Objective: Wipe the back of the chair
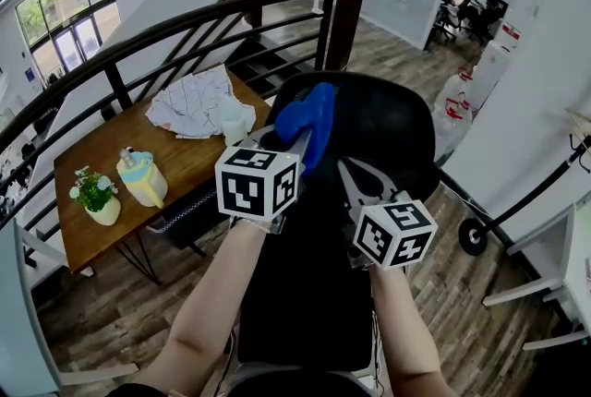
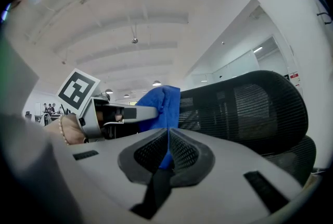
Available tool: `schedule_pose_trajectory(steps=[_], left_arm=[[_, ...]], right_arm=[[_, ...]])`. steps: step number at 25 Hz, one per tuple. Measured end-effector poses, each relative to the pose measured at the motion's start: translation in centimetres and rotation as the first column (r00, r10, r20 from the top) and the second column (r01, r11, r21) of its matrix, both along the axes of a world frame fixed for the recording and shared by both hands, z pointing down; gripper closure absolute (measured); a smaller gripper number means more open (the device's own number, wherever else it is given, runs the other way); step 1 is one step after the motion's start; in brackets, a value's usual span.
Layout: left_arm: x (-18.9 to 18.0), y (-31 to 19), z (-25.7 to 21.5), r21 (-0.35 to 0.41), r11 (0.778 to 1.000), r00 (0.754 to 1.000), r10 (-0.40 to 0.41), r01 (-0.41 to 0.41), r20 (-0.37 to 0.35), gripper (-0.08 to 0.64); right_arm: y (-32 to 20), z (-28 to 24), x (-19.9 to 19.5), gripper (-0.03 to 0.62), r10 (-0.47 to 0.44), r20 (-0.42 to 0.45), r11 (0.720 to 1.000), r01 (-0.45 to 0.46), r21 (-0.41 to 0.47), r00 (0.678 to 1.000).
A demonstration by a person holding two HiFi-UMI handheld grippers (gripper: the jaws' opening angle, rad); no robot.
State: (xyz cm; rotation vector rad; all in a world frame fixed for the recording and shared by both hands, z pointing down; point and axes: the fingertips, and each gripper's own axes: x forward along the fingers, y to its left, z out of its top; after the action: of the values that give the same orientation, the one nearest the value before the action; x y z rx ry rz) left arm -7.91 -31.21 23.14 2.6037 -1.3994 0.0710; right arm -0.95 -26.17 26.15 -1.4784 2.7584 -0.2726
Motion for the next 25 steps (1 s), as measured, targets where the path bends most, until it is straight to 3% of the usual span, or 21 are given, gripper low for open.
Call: schedule_pose_trajectory(steps=[15,25], left_arm=[[-4.4,2.7,2.6,-0.036,0.996,0.997,-0.077,0.078,0.016,0.474],[1.4,4.9,5.5,-0.075,0.997,0.999,-0.036,0.034,-0.030,0.474]], right_arm=[[1.3,1.9,1.6,0.563,0.036,0.066,0.998,-0.032,-0.053,0.997],[2.3,5.4,9.6,0.563,0.140,0.112,0.985,-0.127,-0.116,0.984]])
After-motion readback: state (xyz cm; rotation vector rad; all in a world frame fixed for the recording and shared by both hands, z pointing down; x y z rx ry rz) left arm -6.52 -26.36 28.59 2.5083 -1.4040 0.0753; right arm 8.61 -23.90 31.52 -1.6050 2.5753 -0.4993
